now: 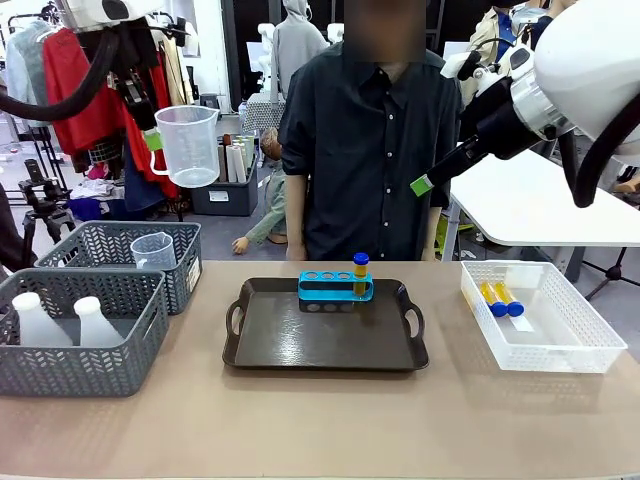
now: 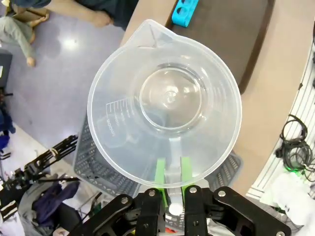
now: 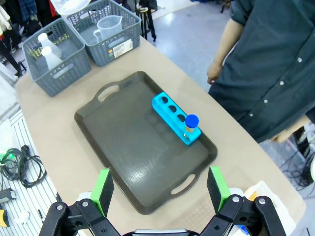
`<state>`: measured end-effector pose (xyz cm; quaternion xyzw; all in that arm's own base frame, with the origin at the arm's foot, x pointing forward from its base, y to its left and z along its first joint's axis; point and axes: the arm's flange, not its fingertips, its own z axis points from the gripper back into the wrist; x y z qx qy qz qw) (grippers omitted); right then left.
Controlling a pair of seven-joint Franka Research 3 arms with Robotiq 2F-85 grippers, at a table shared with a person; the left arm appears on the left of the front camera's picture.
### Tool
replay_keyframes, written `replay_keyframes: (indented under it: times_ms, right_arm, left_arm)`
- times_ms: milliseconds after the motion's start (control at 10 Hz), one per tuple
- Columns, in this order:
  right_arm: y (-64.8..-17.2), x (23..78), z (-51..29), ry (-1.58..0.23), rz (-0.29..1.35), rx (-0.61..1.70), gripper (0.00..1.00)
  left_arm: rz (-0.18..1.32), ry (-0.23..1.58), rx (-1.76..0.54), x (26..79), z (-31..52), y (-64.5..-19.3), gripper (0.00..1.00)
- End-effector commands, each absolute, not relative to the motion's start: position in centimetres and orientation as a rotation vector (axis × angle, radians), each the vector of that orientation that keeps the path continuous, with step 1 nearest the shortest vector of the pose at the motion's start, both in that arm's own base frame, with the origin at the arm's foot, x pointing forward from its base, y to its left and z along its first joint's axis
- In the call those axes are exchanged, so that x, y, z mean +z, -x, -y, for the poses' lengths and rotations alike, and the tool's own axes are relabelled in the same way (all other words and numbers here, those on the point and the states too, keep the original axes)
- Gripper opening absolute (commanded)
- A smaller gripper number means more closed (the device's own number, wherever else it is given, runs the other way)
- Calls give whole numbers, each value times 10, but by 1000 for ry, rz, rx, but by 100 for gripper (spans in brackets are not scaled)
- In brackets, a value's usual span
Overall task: Prepare the laboratory tools.
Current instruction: Pick up one Large Measuring Cup and place it on the Handle tray.
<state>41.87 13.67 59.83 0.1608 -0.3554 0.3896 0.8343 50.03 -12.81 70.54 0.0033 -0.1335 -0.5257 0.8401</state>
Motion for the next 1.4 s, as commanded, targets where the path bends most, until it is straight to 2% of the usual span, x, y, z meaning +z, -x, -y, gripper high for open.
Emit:
replay_keyframes:
  times_ms: [0,200,400,700,1200,1300]
  right_arm:
    - [-419,599,-136,-344,755,829,100]
    - [-419,599,-136,-344,755,829,100]
    - [-419,599,-136,-344,755,829,100]
    - [-419,599,-136,-344,755,829,100]
    - [-419,599,-136,-344,755,829,100]
    - [-419,599,-136,-344,755,829,100]
  left_arm:
    - [289,-9,-1099,708,127,-499,0]
    - [267,-8,-1154,690,144,-497,0]
    - [187,-42,-1262,656,197,-500,0]
    - [178,-120,-1351,604,253,-509,0]
    - [196,9,-1526,525,333,-515,0]
    - [177,85,-1575,510,347,-519,0]
